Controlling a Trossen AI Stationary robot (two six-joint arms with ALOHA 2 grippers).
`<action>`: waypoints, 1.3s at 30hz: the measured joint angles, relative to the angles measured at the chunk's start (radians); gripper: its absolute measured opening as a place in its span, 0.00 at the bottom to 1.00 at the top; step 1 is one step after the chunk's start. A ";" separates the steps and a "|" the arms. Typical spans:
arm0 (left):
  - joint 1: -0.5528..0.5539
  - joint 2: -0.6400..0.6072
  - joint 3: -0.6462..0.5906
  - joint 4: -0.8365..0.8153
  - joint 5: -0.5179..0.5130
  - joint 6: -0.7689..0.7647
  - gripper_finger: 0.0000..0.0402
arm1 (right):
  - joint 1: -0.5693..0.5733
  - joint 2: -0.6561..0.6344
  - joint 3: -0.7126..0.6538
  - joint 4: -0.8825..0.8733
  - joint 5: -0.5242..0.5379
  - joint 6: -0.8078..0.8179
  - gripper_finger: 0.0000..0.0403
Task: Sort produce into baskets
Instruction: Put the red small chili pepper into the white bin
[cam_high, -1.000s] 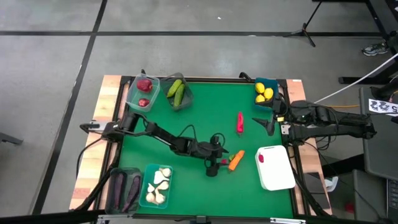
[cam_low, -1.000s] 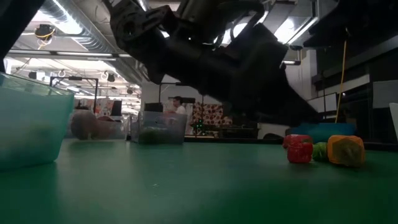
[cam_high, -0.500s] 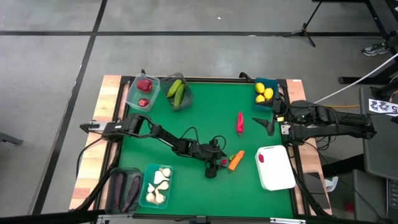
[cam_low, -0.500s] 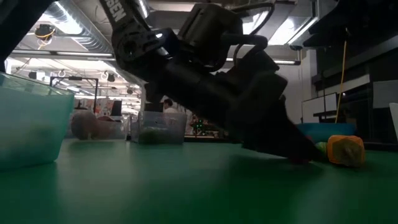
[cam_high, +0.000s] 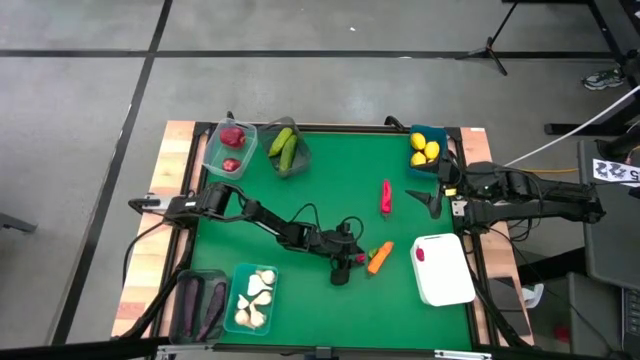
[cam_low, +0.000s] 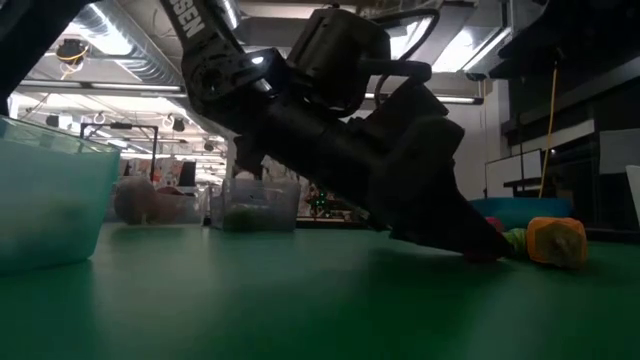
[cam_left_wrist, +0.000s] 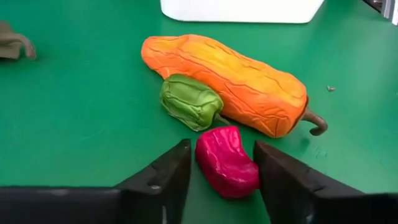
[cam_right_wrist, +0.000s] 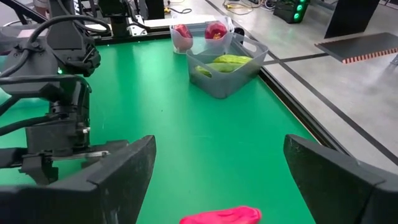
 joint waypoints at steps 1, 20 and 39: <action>0.000 0.000 0.000 0.001 0.000 -0.008 0.40 | 0.000 0.000 0.000 -0.002 0.000 0.000 0.87; 0.032 -0.126 0.000 -0.004 -0.013 0.030 0.24 | 0.000 0.000 0.000 -0.018 0.000 0.002 0.87; -0.041 -0.101 0.000 -0.106 -0.071 0.094 0.56 | 0.000 0.000 0.000 -0.026 0.000 0.003 0.87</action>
